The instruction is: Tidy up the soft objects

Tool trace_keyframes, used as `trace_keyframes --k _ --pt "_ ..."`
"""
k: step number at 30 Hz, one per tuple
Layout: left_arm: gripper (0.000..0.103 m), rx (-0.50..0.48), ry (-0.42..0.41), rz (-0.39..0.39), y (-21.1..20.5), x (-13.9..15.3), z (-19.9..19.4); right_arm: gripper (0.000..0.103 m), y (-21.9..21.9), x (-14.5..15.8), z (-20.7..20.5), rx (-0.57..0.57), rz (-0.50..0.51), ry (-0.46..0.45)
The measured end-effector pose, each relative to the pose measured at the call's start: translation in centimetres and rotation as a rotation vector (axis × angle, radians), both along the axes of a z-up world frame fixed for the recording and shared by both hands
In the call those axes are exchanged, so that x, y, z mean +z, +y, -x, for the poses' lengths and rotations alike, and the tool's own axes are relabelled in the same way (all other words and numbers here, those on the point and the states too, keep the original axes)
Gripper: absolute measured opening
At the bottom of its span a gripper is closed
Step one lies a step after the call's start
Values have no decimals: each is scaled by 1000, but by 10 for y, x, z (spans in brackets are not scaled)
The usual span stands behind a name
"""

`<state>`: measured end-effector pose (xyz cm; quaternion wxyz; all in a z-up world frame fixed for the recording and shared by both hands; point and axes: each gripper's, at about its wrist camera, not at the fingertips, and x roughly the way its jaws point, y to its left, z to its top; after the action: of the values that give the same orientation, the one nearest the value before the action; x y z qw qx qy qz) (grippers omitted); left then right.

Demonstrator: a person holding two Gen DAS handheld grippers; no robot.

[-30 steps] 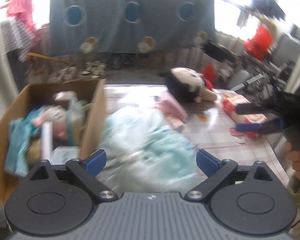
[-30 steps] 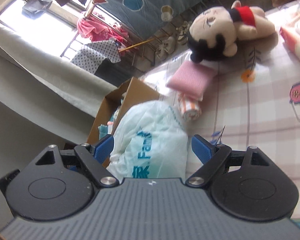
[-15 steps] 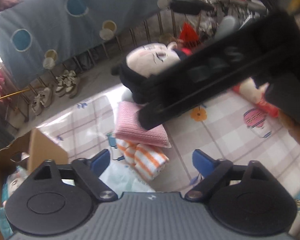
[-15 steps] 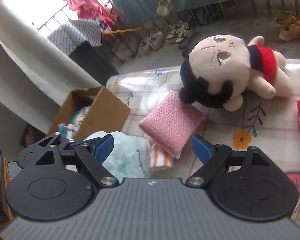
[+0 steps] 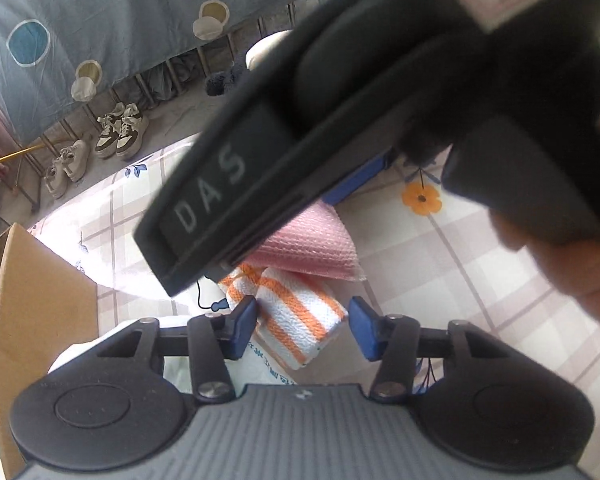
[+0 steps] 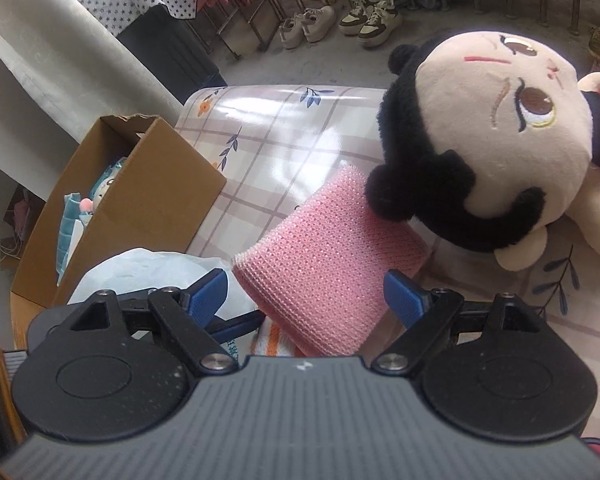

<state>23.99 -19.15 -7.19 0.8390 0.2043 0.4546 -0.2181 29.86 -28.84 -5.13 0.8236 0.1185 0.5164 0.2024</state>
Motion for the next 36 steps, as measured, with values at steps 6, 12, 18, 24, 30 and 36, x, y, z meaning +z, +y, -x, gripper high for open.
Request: trace_keyframes --k 6,12,18,24,30,36 --pt "40 19 2 43 8 1 3 76 -7 -10 5 -42 -19 2" --pt "35 15 25 90 12 10 9 50 -30 -6 32 -90 -84 -10" --pt "35 3 53 126 9 15 20 8 -65 -12 64 -184 -161 17" --pt "35 8 62 157 3 22 39 11 -87 -15 93 -218 -226 6" --pt "34 56 82 199 15 23 42 57 -80 22 92 -172 -171 -98" --pt "34 106 124 256 32 16 36 83 -64 29 63 -138 -88 -131"
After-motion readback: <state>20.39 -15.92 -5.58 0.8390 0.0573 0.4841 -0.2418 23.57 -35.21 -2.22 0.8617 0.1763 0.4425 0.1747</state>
